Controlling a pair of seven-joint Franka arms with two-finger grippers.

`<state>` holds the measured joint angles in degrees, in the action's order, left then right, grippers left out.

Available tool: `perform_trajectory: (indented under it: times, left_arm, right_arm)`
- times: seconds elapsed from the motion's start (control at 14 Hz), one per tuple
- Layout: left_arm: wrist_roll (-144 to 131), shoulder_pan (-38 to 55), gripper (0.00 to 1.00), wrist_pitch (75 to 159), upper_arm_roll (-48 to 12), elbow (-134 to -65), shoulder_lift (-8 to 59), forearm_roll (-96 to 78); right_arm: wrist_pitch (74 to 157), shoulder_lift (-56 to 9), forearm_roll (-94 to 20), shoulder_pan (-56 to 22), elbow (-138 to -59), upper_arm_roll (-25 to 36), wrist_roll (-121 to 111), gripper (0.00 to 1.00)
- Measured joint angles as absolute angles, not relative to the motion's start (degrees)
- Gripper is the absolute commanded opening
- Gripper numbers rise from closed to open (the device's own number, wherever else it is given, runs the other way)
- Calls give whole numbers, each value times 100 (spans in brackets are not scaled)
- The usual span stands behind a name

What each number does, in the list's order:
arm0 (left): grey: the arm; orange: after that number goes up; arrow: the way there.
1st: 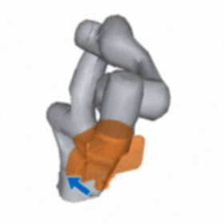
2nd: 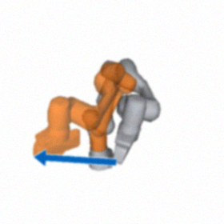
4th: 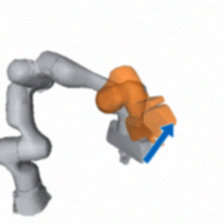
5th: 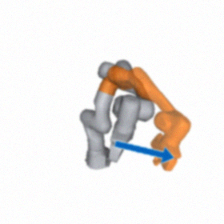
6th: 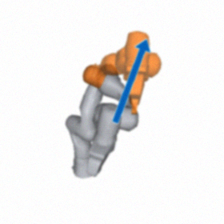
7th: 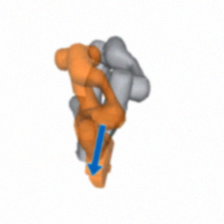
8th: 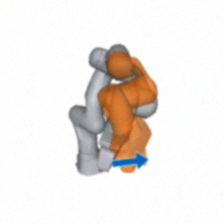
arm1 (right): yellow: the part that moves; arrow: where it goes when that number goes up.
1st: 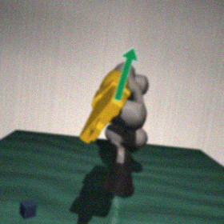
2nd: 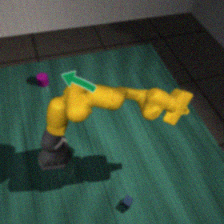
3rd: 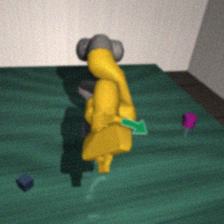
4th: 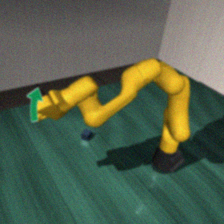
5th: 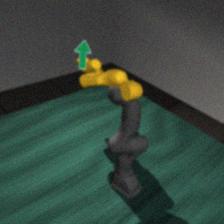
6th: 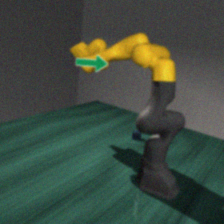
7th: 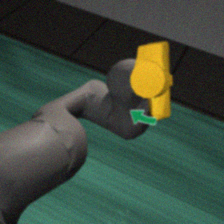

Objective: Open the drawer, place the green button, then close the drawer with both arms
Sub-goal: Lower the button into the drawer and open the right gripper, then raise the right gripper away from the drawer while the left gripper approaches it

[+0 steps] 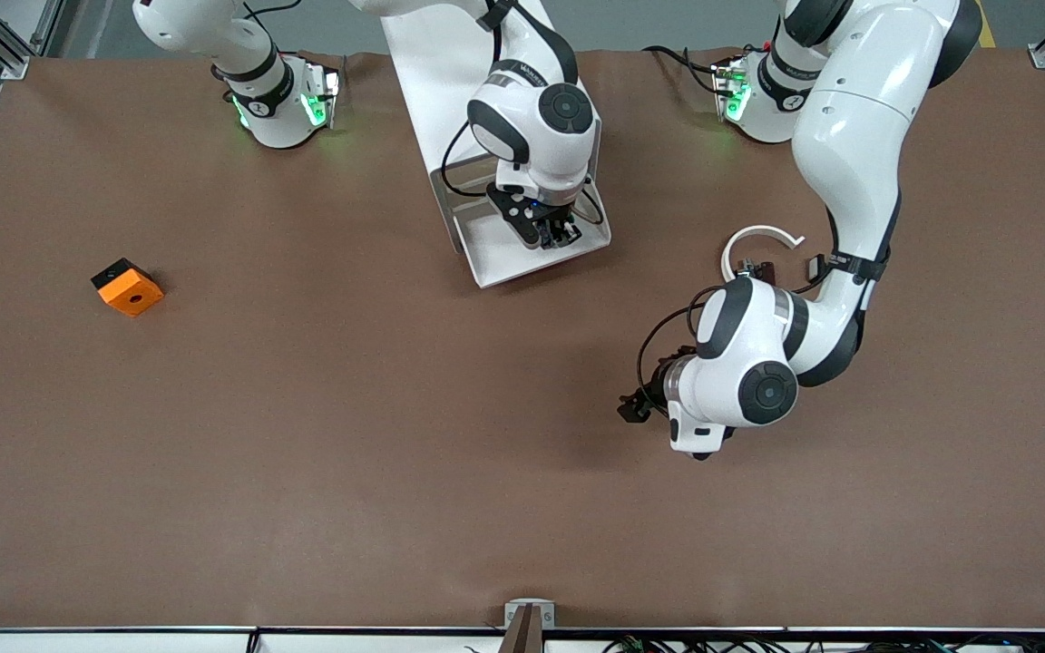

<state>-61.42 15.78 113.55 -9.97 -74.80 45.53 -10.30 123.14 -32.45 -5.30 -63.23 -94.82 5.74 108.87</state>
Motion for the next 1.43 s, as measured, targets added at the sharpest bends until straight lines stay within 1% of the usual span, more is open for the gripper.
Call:
perform_trajectory:
  times: [0.36,0.43,0.5,0.57,0.93,1.07,1.29,1.43]
  left_arm:
    - [-6106,1693,100,11804,-997,-7513,4437,-897]
    - [-6105,1717,100,11930,-997,-7516,4435,-722]
    - [-6105,1729,100,11996,-997,-7517,4436,-571]
    - [-6105,1735,100,12029,-997,-7519,4435,-488]
    - [-6021,1794,100,12072,-1000,-7614,4460,195]
    - [-5675,1806,100,12082,-1002,-7638,4462,216]
    - [-5500,1808,100,12081,-1008,-7646,4462,223]
    - [-5485,1846,100,12072,-1019,-7672,4462,235]
  right_arm:
    - [12314,-3376,-530,-6355,-9307,575,11119,0]
    - [12314,-3383,-530,-6355,-9286,575,11144,4]
    - [12314,-3391,-530,-6355,-9273,575,11166,50]
    - [12314,-3397,-530,-6355,-9266,579,11184,99]
    - [12256,-3411,-528,-6330,-9100,661,11008,100]
    - [11813,-3409,-531,-6182,-8796,707,10527,100]
    - [10908,-3379,-538,-5754,-8144,721,9703,100]
    - [10465,-3259,-541,-5460,-7900,727,9039,100]
